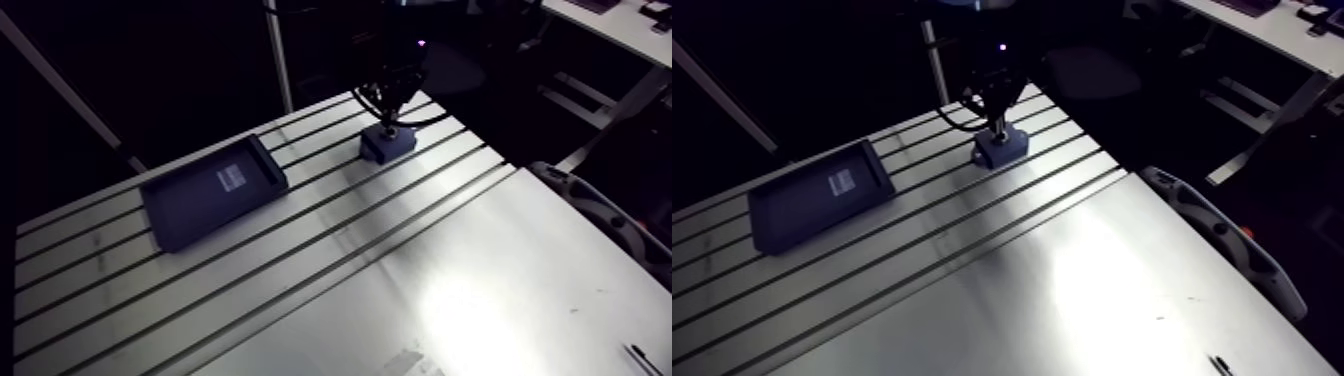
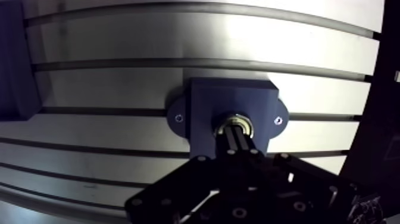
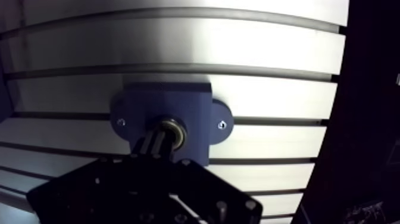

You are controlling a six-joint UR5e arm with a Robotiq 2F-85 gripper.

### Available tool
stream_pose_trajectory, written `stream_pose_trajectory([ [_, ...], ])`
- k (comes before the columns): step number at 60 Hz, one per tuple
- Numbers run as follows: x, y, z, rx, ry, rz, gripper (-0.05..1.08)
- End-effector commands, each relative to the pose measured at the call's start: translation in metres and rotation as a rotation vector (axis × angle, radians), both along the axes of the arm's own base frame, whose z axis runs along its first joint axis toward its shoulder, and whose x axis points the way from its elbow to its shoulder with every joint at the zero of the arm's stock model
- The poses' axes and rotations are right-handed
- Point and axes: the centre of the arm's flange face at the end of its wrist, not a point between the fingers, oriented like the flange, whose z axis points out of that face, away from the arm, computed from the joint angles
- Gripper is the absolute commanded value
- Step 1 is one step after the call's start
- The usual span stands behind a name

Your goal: Pick up the bearing and press it into the housing until flush.

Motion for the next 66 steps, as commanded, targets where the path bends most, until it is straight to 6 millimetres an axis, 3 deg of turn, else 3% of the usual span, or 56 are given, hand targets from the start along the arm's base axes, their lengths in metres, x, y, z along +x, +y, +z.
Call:
stream_pose_trajectory([
  [1, -0.0005, 0.0004, -0.0018, 0.0, 0.001, 0.001, 1.08],
  [66, 0.0017, 0.0058, -0.0101, -0.008, -0.011, 0.002, 1.08],
])
